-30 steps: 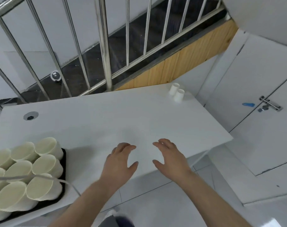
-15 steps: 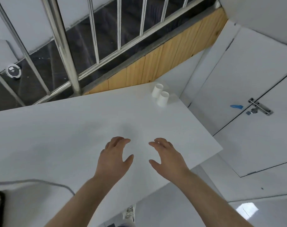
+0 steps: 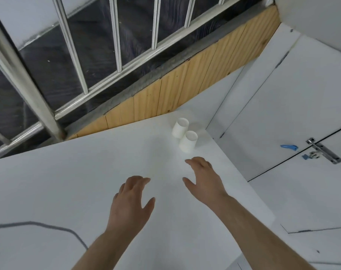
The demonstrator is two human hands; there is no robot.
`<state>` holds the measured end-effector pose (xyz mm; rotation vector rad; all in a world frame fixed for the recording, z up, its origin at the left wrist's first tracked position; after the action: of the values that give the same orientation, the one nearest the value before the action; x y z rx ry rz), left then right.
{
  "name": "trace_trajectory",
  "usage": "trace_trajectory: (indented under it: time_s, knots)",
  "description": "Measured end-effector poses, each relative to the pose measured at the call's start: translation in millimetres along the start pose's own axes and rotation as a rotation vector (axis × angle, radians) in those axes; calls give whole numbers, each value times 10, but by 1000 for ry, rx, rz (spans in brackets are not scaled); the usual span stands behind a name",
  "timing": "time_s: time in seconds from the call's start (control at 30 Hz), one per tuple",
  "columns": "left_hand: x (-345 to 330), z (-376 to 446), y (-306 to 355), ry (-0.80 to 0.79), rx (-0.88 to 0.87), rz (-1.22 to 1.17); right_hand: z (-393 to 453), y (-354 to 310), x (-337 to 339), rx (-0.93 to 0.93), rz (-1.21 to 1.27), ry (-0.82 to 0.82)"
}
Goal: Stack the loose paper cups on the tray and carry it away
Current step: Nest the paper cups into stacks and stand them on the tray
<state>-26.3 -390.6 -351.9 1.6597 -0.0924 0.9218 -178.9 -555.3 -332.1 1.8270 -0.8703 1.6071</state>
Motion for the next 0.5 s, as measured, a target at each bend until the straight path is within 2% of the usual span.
trace_trajectory:
  time_s: [0.13,0.3,0.5]
  knots:
    - [-156,207,-5,-13,6,3,557,251,-26,-81,-73,-24]
    - [-316,401,-8,-20,25,-15,1174,483,-119,-194,-37,-68]
    - [-406,543,-60,-31,35,-2,1448,521,-319,-201,-35,-115]
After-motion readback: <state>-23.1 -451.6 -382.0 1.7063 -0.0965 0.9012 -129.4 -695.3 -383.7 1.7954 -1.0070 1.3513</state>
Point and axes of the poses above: each hand's wrist, its own z-axis towards the middle knuckle, its own x-axis out of the back of the hand, y = z × x, the point moved 1 cm from there along z, towards the middle knuckle, and after that the axes turned 13 degrees about -z, right-handed, at the moved point
